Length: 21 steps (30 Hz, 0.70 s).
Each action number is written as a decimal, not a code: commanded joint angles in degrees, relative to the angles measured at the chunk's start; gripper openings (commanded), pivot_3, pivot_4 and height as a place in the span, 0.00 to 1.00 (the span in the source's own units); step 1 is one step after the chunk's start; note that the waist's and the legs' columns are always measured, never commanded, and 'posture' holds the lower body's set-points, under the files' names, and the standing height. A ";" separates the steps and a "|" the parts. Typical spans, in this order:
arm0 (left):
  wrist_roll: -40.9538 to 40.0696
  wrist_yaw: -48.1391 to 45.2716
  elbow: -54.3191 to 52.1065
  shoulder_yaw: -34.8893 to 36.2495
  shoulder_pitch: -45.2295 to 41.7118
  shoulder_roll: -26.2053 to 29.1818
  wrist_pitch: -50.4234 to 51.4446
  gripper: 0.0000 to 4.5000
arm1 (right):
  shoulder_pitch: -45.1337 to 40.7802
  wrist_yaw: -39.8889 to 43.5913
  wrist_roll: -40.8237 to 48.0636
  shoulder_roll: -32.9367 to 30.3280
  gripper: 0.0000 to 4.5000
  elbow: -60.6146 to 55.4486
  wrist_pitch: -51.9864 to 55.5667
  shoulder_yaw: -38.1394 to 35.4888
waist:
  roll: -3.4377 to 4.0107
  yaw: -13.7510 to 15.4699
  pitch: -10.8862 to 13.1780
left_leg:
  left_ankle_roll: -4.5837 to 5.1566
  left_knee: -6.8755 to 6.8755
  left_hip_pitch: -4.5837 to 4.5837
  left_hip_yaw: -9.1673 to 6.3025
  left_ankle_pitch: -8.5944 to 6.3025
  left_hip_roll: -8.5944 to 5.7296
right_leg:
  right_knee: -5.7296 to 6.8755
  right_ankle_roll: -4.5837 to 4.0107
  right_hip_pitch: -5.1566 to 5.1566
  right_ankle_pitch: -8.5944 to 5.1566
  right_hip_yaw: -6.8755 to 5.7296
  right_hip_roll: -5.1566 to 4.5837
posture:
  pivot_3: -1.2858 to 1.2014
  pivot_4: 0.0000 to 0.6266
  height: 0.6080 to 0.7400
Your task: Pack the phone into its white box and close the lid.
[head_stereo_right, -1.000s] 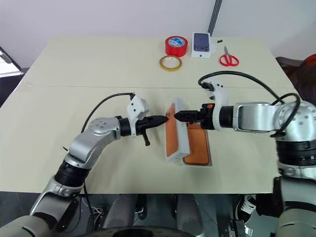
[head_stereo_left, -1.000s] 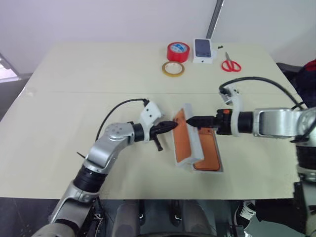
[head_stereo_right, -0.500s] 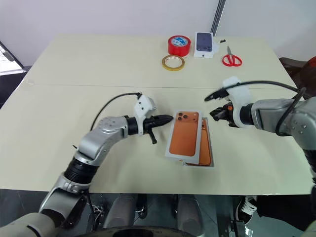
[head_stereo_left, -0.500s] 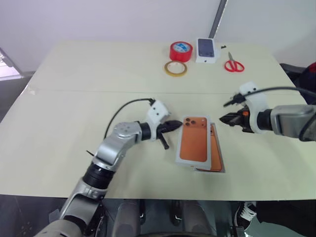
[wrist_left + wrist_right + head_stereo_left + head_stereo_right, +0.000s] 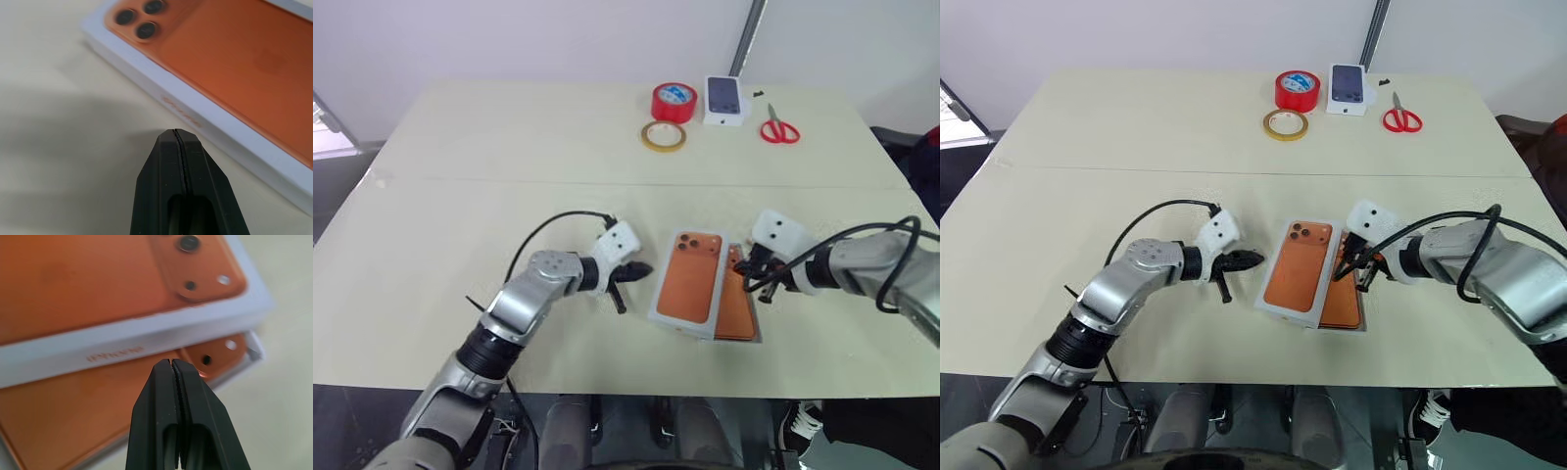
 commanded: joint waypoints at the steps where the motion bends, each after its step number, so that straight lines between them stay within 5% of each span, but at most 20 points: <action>1: 0.78 -1.22 -0.14 -1.37 -2.04 -0.85 -0.69 0.00 | 0.12 1.16 -1.65 0.78 0.01 -3.53 0.54 -1.66 | 0.00 -0.02 0.00 | 0.00 0.00 0.00 0.00 0.00 0.00 | 0.00 0.00 0.00 0.00 0.00 0.00 | 0.52 0.24 1.00; 21: -1.02 -5.29 0.02 -2.74 -5.54 -8.46 0.16 0.00 | 7.20 7.23 -5.49 -1.18 0.01 -5.44 2.55 -9.35 | 0.00 0.02 0.00 | 0.00 0.07 0.01 -0.01 0.00 -0.06 | 0.03 0.01 0.05 0.00 -0.01 -0.01 | 0.52 0.24 1.00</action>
